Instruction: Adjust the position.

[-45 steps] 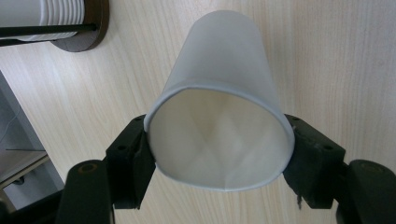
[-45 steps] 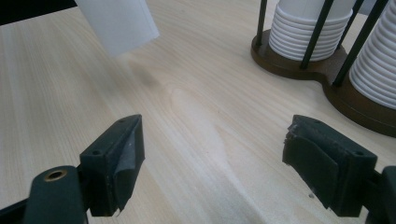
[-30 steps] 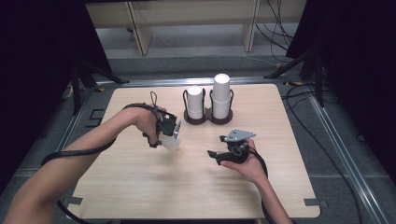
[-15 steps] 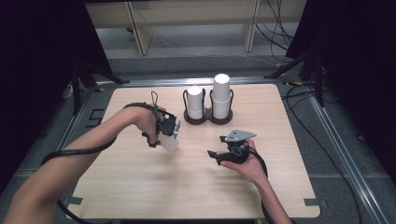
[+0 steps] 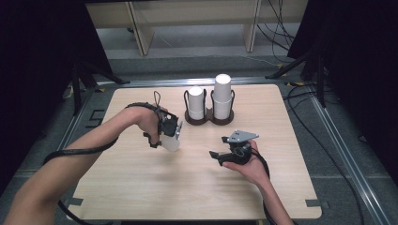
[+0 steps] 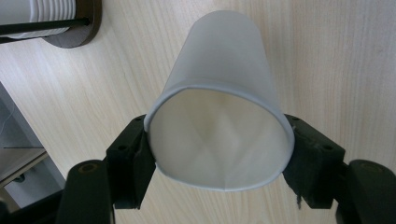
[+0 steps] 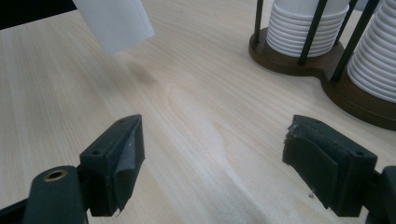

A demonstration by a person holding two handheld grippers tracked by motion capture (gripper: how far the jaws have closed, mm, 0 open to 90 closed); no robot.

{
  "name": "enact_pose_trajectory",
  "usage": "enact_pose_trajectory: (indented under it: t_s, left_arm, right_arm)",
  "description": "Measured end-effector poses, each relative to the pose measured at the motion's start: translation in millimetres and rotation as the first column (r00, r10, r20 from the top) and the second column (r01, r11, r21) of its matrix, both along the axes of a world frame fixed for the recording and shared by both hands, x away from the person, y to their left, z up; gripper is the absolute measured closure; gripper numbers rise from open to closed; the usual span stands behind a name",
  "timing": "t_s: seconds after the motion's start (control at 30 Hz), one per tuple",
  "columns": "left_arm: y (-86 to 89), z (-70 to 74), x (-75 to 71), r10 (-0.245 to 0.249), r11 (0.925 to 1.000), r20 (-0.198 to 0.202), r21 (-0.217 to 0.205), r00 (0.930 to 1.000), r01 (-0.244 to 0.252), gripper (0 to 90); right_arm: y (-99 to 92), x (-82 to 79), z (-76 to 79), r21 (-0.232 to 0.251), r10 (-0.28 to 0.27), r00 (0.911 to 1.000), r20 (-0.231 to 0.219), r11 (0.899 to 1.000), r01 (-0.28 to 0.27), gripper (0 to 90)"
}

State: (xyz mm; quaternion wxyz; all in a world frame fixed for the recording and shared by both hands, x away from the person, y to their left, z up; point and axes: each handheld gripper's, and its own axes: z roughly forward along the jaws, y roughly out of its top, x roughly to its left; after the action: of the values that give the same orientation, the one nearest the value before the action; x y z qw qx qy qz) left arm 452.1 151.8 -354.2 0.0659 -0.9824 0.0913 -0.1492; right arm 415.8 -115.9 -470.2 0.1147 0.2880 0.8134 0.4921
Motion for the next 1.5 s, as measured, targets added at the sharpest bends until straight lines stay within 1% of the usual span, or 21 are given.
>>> enact_pose_trajectory:
  t_s: [0.03,0.1,0.13,0.2,0.23,0.3,0.33,0.43,0.5,0.53,0.6,0.7,0.73,0.9,0.93,1.07,1.13,1.2,1.33,1.47,1.5]
  left_arm:
    - [-0.1,0.2,0.2,0.001,1.0,0.001,0.003,1.0,-0.001,31.9]
    - [-0.6,0.7,1.0,-0.001,1.0,0.002,0.006,1.0,0.001,32.0]
    - [-1.0,1.1,1.2,-0.002,1.0,0.003,0.007,1.0,0.002,32.0]
    - [-2.3,1.9,1.4,-0.004,0.9999,0.003,0.012,1.0,0.004,32.0]
    - [-3.6,2.9,1.6,-0.009,0.9998,0.003,0.015,1.0,0.009,32.0]
    - [-5.4,4.0,2.2,-0.01,0.9999,0.0,0.014,1.0,0.01,32.0]
    - [-5.8,3.8,2.6,-0.011,0.9999,0.002,0.011,0.9999,0.011,32.0]
    - [-7.7,3.1,3.7,-0.013,0.9997,0.0,0.019,0.9999,0.013,32.0]
    - [-8.4,2.0,3.7,-0.02,0.9993,-0.004,0.03,0.9998,0.02,32.0]
    - [-8.7,1.8,3.6,-0.019,0.9993,-0.004,0.032,0.9998,0.019,32.0]
    - [-9.2,1.2,3.1,-0.021,0.999,-0.01,0.039,0.9997,0.022,32.0]
    - [-9.5,-0.8,1.9,-0.027,0.9982,-0.014,0.054,0.9995,0.028,32.0]
    - [-9.2,-1.7,1.5,-0.03,0.9979,-0.016,0.057,0.9994,0.031,32.0]
    - [-7.0,-3.7,0.3,-0.019,0.9974,-0.017,0.07,0.9997,0.021,32.0]
    - [-6.0,-4.4,-0.1,-0.02,0.9974,-0.016,0.069,0.9997,0.021,32.0]
    - [-4.1,-4.1,0.2,-0.013,0.9972,-0.017,0.074,0.9998,0.014,32.0]
    - [-3.2,-4.8,0.5,-0.015,0.9971,-0.017,0.074,0.9997,0.017,32.0]
    - [-2.3,-5.4,0.6,-0.013,0.9971,-0.021,0.074,0.9997,0.015,32.0]
    - [-2.0,-3.2,1.6,-0.012,0.9974,-0.019,0.07,0.9997,0.014,32.0]
    - [-3.0,-0.6,2.6,-0.011,0.9979,-0.016,0.063,0.9998,0.012,32.0]
    - [-3.2,-0.1,2.7,-0.014,0.9978,-0.017,0.064,0.9998,0.015,32.0]
  right_arm:
    - [-1.6,-0.1,0.9,-0.019,-0.024,0.9992,0.031,1.0,0.025,19.7]
    - [-1.8,-0.2,1.0,-0.01,-0.022,0.9994,0.026,1.0,0.022,19.7]
    - [-2.8,0.3,1.0,-0.015,-0.025,0.9987,0.044,1.0,0.026,19.7]
    - [-4.1,-0.1,0.0,-0.004,-0.026,0.9992,0.032,1.0,0.026,19.7]
    - [-5.5,-0.3,0.1,-0.01,-0.033,0.9988,0.035,0.999,0.033,19.7]
    - [-9.7,-1.5,-0.1,0.001,-0.044,0.9989,0.015,0.999,0.044,19.8]
    - [-11.1,-1.1,-0.6,0.004,-0.044,0.9987,0.024,0.999,0.044,19.7]
    - [-14.8,-1.3,-0.4,0.016,-0.047,0.9987,0.022,0.999,0.046,19.7]
    - [-17.1,-1.2,0.0,0.011,-0.059,0.9976,0.038,0.998,0.058,19.7]
    - [-16.5,-2.9,0.1,0.024,-0.068,0.9976,0.017,0.997,0.068,19.7]
    - [-17.4,-2.8,0.4,0.023,-0.07,0.9974,0.018,0.997,0.07,19.7]
    - [-17.5,-2.9,1.0,0.021,-0.068,0.9973,0.026,0.997,0.068,19.6]
    - [-17.5,-1.7,1.0,0.019,-0.056,0.9979,0.033,0.998,0.056,19.7]
    - [-14.8,-0.3,2.2,0.025,-0.056,0.9982,0.022,0.998,0.055,19.6]
    - [-13.8,1.0,1.7,0.033,-0.056,0.9978,0.035,0.998,0.054,19.6]
    - [-13.9,1.3,1.8,0.018,-0.048,0.9983,0.032,0.999,0.048,19.7]
    - [-14.0,-0.8,1.9,0.021,-0.055,0.9984,0.014,0.998,0.054,19.6]
    - [-14.9,-0.8,2.0,0.016,-0.06,0.9977,0.031,0.998,0.059,19.6]
    - [-13.7,-1.5,2.1,0.023,-0.057,0.9984,0.002,0.998,0.057,19.6]
    - [-14.4,0.3,0.5,0.016,-0.064,0.9973,0.038,0.998,0.063,19.6]
    - [-14.4,0.3,0.2,0.019,-0.061,0.9976,0.034,0.998,0.06,19.6]
